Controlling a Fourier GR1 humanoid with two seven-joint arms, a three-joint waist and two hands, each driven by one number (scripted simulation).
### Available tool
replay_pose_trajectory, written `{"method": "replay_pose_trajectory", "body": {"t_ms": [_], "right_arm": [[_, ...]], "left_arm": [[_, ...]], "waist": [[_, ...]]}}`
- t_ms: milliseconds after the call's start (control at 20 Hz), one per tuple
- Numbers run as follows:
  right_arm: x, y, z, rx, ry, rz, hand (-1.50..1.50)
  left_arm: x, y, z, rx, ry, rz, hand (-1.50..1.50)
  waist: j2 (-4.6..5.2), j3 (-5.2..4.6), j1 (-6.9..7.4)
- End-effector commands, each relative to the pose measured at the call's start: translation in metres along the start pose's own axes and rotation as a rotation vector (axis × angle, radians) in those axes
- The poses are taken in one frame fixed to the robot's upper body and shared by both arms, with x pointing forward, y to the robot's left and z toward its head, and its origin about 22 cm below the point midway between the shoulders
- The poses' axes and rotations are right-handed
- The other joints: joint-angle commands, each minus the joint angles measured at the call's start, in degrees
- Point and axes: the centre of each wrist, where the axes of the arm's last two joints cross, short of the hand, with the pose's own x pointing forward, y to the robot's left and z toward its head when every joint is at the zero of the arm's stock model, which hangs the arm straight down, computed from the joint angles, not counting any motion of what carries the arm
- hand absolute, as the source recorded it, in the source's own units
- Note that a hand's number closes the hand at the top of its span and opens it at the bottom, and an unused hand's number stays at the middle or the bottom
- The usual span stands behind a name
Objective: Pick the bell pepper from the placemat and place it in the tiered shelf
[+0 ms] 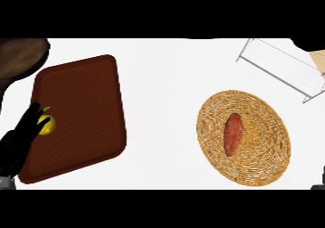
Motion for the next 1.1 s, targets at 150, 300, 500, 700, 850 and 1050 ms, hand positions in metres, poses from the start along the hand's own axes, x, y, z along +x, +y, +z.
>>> {"method": "replay_pose_trajectory", "body": {"t_ms": [150, 300, 500, 700, 850, 1050], "right_arm": [[0.034, -0.033, -0.026, -0.103, 0.094, 0.191, 1.50], [0.022, -0.034, -0.041, -0.112, 0.100, 0.196, 1.50], [0.022, -0.051, -0.067, -0.098, 0.118, 0.242, 1.50], [0.003, -0.043, -0.085, -0.111, 0.133, 0.257, 1.50], [0.004, -0.037, -0.106, -0.147, 0.160, 0.302, 1.50], [-0.012, -0.031, -0.119, -0.155, 0.169, 0.367, 1.50]], "left_arm": [[0.010, -0.004, -0.010, 0.003, 0.037, -0.012, 0.00], [0.015, -0.004, -0.009, 0.003, 0.021, -0.005, 0.00], [0.005, -0.018, -0.010, -0.011, 0.035, 0.018, 0.00], [0.004, -0.022, -0.009, -0.015, 0.040, -0.018, 0.00], [-0.006, -0.011, 0.005, 0.000, 0.010, -0.001, 0.00], [0.019, 0.003, -0.013, -0.006, 0.036, -0.009, 0.00]], "waist": [[0.30, -0.25, 0.21], [0.31, -0.20, 0.19], [0.35, -0.20, 0.30], [0.42, -0.19, 0.23], [0.56, -0.21, 0.99], [0.55, -0.19, 0.59]]}}
